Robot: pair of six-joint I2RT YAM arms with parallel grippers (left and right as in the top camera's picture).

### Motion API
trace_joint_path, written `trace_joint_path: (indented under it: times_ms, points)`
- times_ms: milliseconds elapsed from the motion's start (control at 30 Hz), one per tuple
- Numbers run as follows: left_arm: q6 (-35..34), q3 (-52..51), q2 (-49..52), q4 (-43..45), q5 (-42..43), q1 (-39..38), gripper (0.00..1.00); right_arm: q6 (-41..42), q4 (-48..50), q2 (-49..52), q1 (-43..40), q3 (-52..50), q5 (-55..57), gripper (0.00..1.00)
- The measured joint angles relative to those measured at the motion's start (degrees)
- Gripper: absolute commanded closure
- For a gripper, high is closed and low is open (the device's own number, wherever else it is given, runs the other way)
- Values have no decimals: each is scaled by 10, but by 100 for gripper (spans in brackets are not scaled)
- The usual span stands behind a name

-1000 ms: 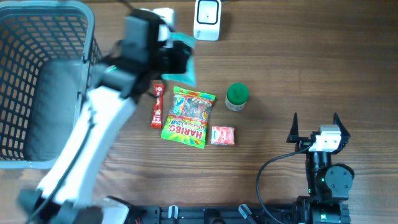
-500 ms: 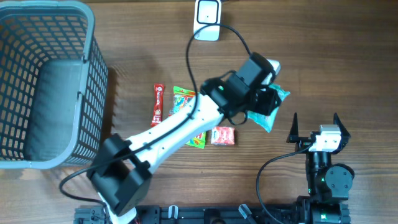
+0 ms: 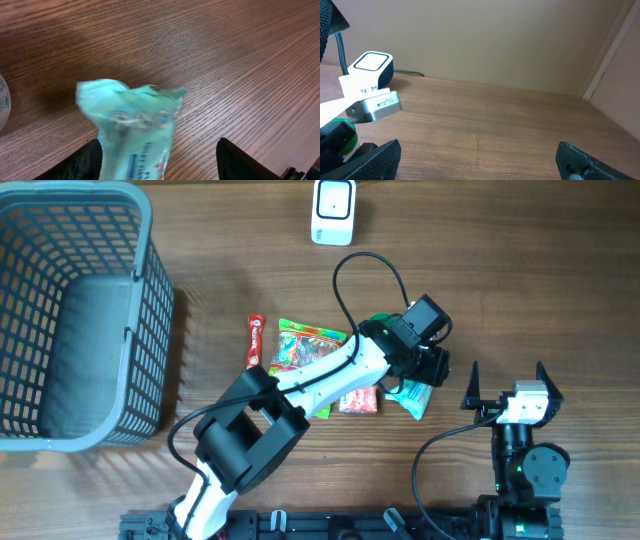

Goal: Scan the item barcode

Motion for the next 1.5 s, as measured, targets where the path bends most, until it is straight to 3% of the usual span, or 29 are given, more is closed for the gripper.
trace_joint_path:
  times_ms: [167, 233, 467, 700, 900, 1033, 1200, 1367, 1500]
  points:
    - [0, 0, 0, -5, 5, 0, 32, 0, 0, 0, 0, 0, 0, 0]
    - [-8, 1, 0, -26, 4, 1, 0, 0, 0, 0, 0, 0, 0, 0]
    - [-41, 1, -18, -106, -15, 10, 0, 0, 0, 0, 0, 0, 0, 0]
    - [-76, 3, -147, -256, -185, 14, 0, 0, 0, 0, 0, 0, 0, 0]
    - [-86, 3, -223, -271, -313, 62, 0, 0, 0, 0, 0, 0, 0, 0]
    - [-20, 23, -338, -220, -405, 132, 0, 0, 0, 0, 0, 0, 0, 0]
    - [97, 107, -441, -108, -461, 250, 0, 0, 0, 0, 0, 0, 0, 0]
    - [242, 161, -488, -28, -489, 344, 0, 0, 0, 0, 0, 0, 0, 0]
    - [360, 164, -486, 35, -529, 376, 0, 0, 0, 0, 0, 0, 0, 1]
